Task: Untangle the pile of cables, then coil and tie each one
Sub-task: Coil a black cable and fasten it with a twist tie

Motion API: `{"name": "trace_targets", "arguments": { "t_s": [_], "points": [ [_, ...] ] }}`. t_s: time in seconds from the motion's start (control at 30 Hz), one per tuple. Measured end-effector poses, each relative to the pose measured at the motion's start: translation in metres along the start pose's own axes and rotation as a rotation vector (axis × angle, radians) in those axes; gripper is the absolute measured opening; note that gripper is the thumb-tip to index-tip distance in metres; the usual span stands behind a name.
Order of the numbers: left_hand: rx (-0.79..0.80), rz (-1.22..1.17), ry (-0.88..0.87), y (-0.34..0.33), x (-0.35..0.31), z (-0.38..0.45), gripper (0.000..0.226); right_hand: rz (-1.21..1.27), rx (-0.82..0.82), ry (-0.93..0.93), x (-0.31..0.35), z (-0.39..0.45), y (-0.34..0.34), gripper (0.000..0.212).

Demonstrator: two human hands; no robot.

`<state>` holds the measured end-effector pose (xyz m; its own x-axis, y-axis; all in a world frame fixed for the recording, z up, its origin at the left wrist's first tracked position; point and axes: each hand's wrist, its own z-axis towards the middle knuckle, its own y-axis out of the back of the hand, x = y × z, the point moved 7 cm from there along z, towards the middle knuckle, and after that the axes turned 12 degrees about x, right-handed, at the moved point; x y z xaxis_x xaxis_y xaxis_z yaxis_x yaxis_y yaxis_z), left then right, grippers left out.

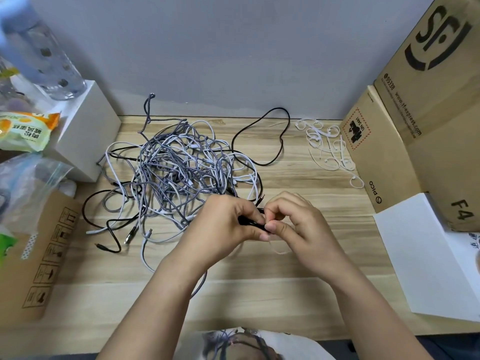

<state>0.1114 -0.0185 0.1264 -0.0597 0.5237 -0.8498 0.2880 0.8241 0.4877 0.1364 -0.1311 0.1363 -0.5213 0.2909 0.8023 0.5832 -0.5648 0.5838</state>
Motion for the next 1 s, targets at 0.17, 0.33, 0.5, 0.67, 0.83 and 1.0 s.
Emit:
{"name": "trace_targets", "arguments": {
  "t_s": [0.17,0.33,0.5,0.67,0.83,1.0],
  "points": [
    [0.1,0.003,-0.045,-0.037,-0.001,0.007,0.024,0.091,-0.105,0.071,0.031,0.01,-0.001,0.004],
    [0.171,0.033,0.001,-0.048,0.014,0.011,0.015,0.38,-0.224,-0.037,0.009,0.012,0.004,0.015],
    [0.158,-0.393,0.013,-0.06,0.023,0.006,0.013,0.531,-0.164,-0.206,-0.027,0.007,-0.013,0.01],
    [0.047,-0.781,0.07,-0.041,0.028,0.006,0.012,0.748,-0.047,-0.242,-0.038,-0.015,-0.022,0.011],
    [-0.107,-0.875,0.151,-0.045,0.041,0.014,0.009,0.683,-0.148,-0.32,-0.06,-0.029,-0.023,0.026],
    [-0.209,-0.722,0.119,-0.053,0.043,0.022,0.015,0.581,-0.175,-0.381,-0.076,-0.033,-0.011,0.028]
  ]
}}
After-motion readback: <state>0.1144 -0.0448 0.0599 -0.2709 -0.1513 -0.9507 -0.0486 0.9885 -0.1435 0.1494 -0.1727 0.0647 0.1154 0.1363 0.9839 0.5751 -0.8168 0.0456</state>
